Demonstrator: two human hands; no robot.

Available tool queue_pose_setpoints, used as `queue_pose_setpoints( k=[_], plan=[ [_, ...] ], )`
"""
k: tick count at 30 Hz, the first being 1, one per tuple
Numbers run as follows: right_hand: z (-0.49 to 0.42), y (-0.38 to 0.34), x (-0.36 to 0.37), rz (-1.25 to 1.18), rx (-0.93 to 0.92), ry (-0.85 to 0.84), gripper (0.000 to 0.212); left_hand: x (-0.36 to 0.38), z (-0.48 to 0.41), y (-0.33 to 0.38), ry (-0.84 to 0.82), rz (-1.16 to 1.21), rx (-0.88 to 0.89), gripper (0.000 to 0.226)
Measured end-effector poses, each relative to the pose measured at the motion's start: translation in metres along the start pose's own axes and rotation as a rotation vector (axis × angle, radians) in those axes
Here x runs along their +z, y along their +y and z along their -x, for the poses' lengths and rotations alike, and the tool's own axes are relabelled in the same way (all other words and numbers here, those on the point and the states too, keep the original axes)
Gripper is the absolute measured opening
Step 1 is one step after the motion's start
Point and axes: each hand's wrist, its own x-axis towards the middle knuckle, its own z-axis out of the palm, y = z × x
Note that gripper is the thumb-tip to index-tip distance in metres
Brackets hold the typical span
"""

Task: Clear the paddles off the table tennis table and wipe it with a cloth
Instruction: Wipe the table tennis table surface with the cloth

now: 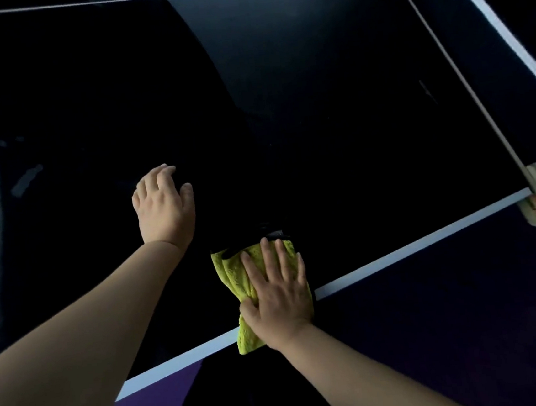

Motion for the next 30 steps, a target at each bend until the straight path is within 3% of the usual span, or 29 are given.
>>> queue_pose_setpoints(
  k=[4, 12, 20, 30],
  plan=[
    [-0.049, 0.005, -0.021, 0.005, -0.031, -0.050, 0.082, 0.007, -0.019, 0.005, 0.016, -0.002, -0.022, 0.047],
    [-0.193, 0.027, -0.064, 0.026, -0.097, 0.021, 0.080, 0.049, -0.082, 0.032, 0.038, 0.002, -0.101, 0.043],
    [-0.335, 0.041, -0.116, 0.024, -0.167, 0.066, 0.075, 0.082, -0.178, 0.058, 0.204, 0.062, -0.271, 0.041],
    [-0.469, 0.030, -0.159, 0.070, -0.237, 0.113, 0.071, 0.097, -0.198, 0.067, 0.183, -0.162, -0.346, 0.037]
  ],
)
